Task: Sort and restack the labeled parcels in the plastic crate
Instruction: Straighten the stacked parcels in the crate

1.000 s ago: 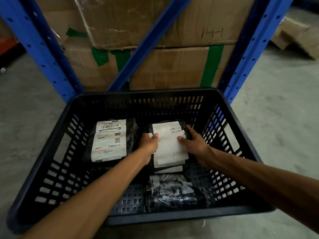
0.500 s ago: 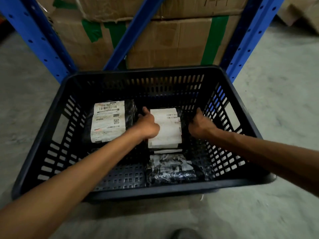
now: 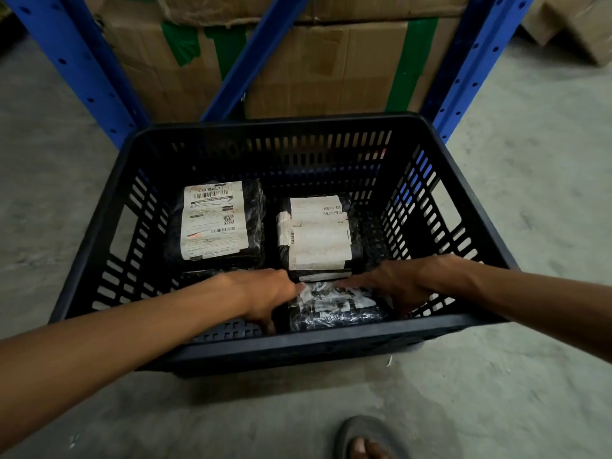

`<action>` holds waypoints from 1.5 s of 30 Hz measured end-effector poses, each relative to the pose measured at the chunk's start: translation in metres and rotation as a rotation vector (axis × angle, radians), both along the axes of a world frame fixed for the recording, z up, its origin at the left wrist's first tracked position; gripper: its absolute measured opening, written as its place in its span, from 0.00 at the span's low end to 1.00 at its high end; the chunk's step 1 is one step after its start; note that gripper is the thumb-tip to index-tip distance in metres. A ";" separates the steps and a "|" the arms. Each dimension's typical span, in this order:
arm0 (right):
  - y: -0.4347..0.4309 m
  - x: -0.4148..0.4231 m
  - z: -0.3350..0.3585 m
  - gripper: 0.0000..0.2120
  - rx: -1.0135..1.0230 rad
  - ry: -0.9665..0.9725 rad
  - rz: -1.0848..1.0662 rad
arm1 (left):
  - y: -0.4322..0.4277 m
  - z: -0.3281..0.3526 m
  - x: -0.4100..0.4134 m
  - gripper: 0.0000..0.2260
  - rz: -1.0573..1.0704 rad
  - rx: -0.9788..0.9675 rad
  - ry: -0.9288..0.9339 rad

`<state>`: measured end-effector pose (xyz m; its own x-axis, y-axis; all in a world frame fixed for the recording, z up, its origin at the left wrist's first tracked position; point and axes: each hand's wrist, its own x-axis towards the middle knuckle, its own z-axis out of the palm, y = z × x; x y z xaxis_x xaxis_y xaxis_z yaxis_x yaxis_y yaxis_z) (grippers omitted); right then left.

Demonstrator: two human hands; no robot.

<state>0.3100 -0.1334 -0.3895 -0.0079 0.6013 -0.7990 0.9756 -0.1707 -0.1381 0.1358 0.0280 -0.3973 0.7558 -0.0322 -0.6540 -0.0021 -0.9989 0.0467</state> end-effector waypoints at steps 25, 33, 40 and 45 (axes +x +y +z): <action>0.041 0.032 0.103 0.27 0.829 0.866 -1.548 | 0.029 0.066 0.014 0.30 1.376 -1.231 -0.776; 0.058 0.021 0.083 0.15 0.895 0.847 -1.568 | 0.016 0.062 0.057 0.37 1.755 -1.147 -0.697; 0.052 0.024 0.051 0.31 1.060 0.787 -1.333 | 0.007 0.040 0.072 0.30 1.672 -0.983 -0.868; 0.048 0.021 0.020 0.29 1.027 0.741 -1.312 | 0.003 0.018 0.075 0.28 1.669 -0.921 -0.846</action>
<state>0.3312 -0.0855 -0.3693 0.6802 0.7048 -0.2017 -0.0091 -0.2670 -0.9636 0.2112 0.0312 -0.3792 0.4371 0.8021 -0.4070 0.3882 0.2399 0.8898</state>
